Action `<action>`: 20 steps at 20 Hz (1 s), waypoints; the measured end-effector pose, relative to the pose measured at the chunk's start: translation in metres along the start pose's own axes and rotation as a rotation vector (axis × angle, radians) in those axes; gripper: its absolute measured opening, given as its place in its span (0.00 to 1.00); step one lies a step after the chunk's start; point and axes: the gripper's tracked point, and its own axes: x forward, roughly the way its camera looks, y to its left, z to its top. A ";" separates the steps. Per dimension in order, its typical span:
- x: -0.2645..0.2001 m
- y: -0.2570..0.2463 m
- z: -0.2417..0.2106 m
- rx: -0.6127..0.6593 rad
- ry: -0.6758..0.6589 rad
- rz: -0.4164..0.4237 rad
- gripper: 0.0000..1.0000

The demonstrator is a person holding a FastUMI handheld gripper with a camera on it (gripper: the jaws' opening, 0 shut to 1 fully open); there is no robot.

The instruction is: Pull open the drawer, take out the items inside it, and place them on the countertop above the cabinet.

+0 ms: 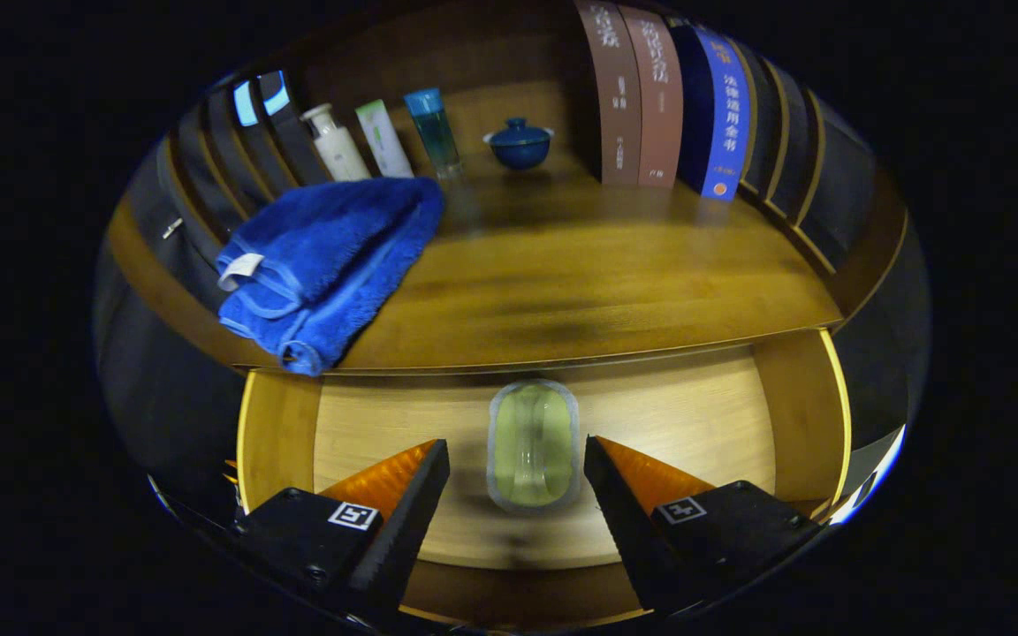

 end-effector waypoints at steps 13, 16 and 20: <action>0.045 -0.008 -0.016 -0.058 0.141 -0.061 0.26; 0.040 -0.007 -0.016 -0.066 0.143 -0.052 0.13; 0.023 -0.002 -0.009 -0.066 0.111 -0.035 0.13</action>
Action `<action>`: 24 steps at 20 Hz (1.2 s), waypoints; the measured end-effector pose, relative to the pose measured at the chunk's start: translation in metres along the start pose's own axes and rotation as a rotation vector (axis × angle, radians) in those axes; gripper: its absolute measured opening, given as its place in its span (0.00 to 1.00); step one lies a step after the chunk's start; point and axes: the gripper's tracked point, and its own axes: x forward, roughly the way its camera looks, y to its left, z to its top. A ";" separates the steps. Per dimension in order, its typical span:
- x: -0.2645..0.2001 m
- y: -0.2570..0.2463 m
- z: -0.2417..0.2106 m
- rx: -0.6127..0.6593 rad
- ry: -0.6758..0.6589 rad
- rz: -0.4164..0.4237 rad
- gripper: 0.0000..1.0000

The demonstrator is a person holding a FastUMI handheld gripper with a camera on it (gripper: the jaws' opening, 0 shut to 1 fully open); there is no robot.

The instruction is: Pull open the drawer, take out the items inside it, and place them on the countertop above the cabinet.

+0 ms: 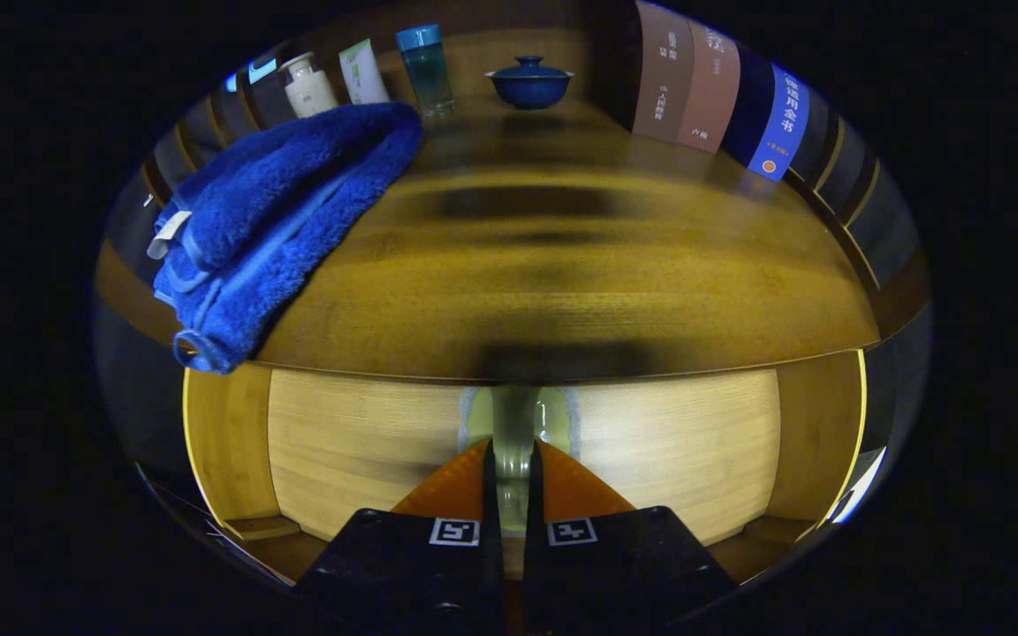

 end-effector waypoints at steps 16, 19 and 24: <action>-0.142 0.019 0.075 0.001 -0.373 0.121 0.13; -0.127 0.013 0.116 0.012 -0.371 0.105 0.13; -0.081 0.008 0.163 0.039 -0.283 0.085 0.13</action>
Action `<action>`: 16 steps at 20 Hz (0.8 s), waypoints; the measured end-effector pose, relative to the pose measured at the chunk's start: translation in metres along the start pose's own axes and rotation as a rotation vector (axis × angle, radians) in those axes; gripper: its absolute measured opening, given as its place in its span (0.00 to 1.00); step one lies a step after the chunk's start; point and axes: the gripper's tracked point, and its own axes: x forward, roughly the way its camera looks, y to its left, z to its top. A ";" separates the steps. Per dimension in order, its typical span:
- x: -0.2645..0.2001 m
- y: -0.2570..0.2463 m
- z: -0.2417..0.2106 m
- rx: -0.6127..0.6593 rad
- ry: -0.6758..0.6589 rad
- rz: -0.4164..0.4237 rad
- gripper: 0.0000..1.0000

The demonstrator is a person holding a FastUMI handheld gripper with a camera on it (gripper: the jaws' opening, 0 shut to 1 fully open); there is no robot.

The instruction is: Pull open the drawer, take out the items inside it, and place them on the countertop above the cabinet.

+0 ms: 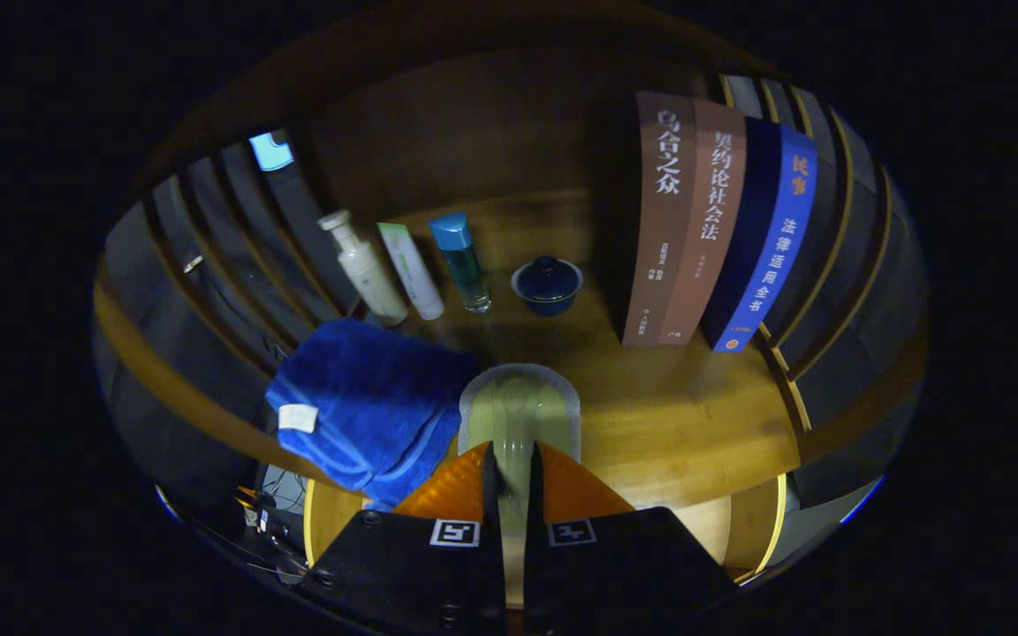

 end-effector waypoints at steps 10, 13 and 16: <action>0.038 -0.002 0.015 0.057 -0.002 0.019 0.81; 0.026 -0.005 0.019 0.053 -0.027 0.013 1.00; 0.009 -0.005 0.019 0.041 -0.082 0.006 1.00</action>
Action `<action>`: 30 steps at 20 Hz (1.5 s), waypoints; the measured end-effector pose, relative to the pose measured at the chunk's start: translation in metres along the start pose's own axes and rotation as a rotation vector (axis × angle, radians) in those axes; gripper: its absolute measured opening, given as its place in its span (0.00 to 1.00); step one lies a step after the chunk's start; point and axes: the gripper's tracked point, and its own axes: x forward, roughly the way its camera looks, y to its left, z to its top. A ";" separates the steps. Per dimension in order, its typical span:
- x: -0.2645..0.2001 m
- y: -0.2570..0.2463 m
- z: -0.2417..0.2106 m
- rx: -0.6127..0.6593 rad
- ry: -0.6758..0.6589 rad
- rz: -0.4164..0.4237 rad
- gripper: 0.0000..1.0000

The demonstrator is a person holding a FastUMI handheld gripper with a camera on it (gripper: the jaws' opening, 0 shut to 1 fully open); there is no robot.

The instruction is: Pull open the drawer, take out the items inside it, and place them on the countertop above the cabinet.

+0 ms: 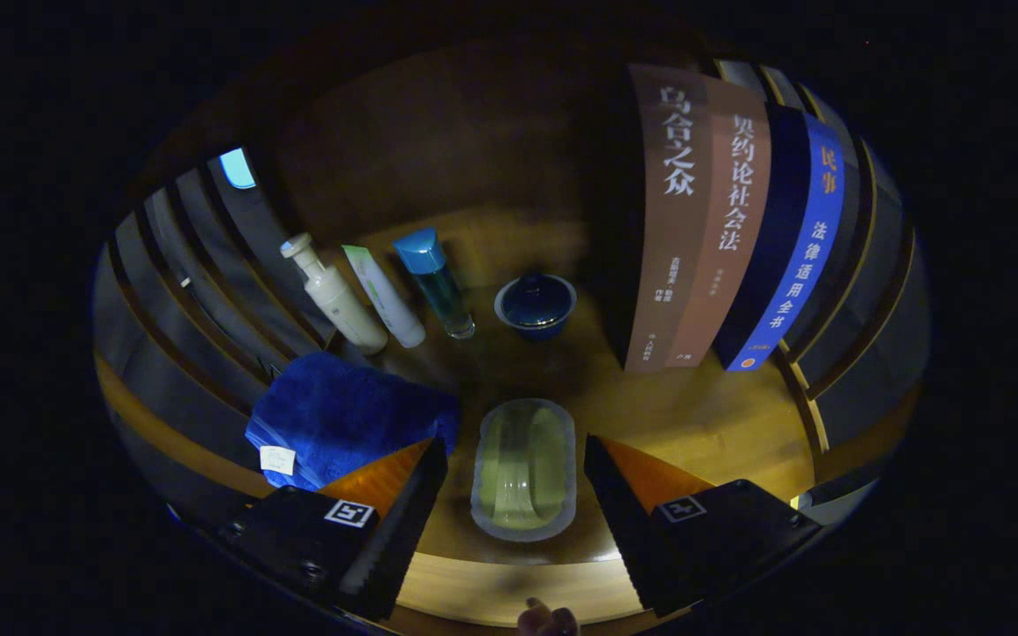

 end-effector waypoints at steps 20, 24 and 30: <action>-0.231 -0.001 -0.200 -0.021 -0.600 0.056 0.99; -0.217 -0.011 -0.258 -0.018 -0.604 0.034 0.99; -0.172 -0.017 -0.298 -0.050 -0.559 0.006 0.99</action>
